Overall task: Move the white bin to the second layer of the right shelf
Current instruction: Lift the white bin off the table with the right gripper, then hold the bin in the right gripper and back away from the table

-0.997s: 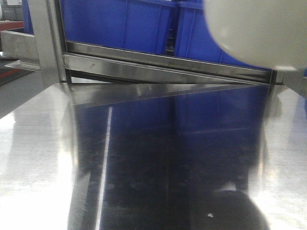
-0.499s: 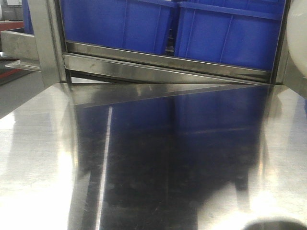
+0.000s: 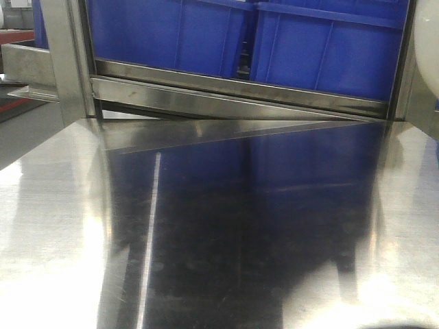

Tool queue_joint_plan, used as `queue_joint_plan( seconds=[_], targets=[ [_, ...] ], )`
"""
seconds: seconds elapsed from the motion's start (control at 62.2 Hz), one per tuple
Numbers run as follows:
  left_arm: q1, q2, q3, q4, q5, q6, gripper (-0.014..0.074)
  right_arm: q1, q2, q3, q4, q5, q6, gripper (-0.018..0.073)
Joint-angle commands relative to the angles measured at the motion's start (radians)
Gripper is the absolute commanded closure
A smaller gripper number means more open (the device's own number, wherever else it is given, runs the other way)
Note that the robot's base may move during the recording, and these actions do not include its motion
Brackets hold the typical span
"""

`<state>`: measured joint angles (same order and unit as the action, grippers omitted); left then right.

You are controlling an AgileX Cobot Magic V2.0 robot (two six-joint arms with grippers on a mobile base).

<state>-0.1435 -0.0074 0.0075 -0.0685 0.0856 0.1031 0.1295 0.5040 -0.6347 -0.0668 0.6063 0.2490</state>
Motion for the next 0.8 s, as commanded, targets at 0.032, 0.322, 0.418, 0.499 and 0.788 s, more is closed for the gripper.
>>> queue_joint_plan(
  seconds=[0.032, 0.322, 0.418, 0.499, 0.788],
  targets=[
    [-0.008, -0.014, 0.037, -0.005, -0.086, -0.004, 0.0512, -0.006, 0.001, -0.032, -0.001, -0.09, 0.007, 0.0503],
    [-0.008, -0.014, 0.037, -0.005, -0.086, -0.004, 0.0512, -0.006, 0.001, -0.032, -0.001, -0.09, 0.007, 0.0503],
    [-0.008, -0.014, 0.037, -0.005, -0.086, -0.004, 0.0512, -0.006, 0.001, -0.032, -0.001, -0.09, 0.007, 0.0503],
    [-0.008, -0.014, 0.037, -0.005, -0.086, -0.004, 0.0512, -0.006, 0.001, -0.032, -0.001, -0.09, 0.007, 0.0503],
    [-0.008, -0.014, 0.037, -0.005, -0.086, -0.004, 0.0512, -0.006, 0.001, -0.032, -0.001, -0.09, 0.007, 0.0503]
  ],
)
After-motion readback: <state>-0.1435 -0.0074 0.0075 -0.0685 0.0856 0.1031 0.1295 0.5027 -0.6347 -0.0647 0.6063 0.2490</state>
